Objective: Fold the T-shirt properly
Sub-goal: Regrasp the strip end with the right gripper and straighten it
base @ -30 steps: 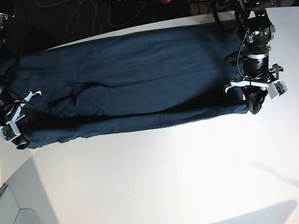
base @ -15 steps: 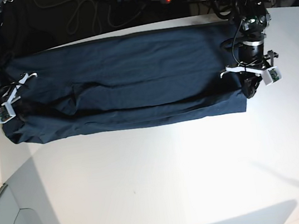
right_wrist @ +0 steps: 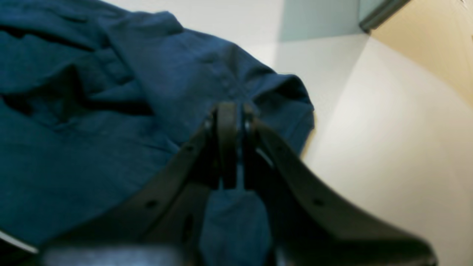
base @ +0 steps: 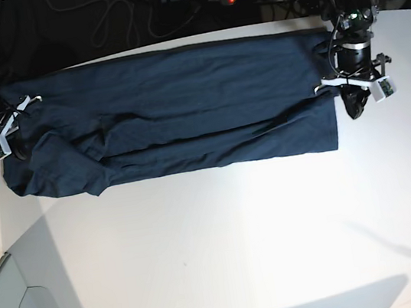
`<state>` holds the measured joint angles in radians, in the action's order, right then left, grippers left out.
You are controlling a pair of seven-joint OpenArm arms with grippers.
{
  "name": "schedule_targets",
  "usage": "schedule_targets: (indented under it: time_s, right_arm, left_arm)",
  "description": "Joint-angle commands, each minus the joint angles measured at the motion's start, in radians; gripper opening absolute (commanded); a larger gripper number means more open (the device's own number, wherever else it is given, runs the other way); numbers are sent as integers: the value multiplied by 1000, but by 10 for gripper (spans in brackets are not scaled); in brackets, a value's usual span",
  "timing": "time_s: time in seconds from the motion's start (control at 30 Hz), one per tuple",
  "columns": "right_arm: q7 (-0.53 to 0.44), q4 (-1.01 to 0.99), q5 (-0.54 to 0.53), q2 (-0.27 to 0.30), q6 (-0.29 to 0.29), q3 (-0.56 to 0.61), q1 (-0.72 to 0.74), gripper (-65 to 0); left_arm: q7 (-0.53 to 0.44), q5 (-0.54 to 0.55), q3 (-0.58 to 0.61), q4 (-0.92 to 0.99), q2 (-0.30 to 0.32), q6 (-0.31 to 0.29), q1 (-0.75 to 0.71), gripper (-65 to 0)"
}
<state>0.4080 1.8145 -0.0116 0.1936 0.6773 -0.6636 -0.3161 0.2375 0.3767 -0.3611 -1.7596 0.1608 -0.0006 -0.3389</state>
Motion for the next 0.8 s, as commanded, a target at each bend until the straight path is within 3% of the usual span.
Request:
schedule_targets:
  time_s: [0.0, 0.13, 0.2, 0.43, 0.5, 0.77]
  right_arm:
    - [-21, -8, -9, 11, 21, 8, 8, -650]
    - [-21, -55, -9, 17, 21, 44, 10, -644]
    - [-21, -66, -9, 17, 21, 49, 10, -604]
    - [-21, -138, -9, 11, 21, 49, 38, -253]
    - [-21, -180, -9, 16, 21, 49, 58, -190]
    - [-21, -290, -9, 17, 21, 51, 119, -177]
  left_arm:
    - [-25, 2, 0, -10, 7, -2, 2, -650]
    - [-25, 3, 0, -6, 6, -2, 2, -650]
    - [-25, 3, 0, -6, 6, -2, 2, -650]
    - [-23, 3, 0, -6, 6, -2, 8, -650]
    - [-23, 3, 0, -4, 6, -2, 10, -650]
    - [-23, 3, 0, 16, 6, -2, 11, -650]
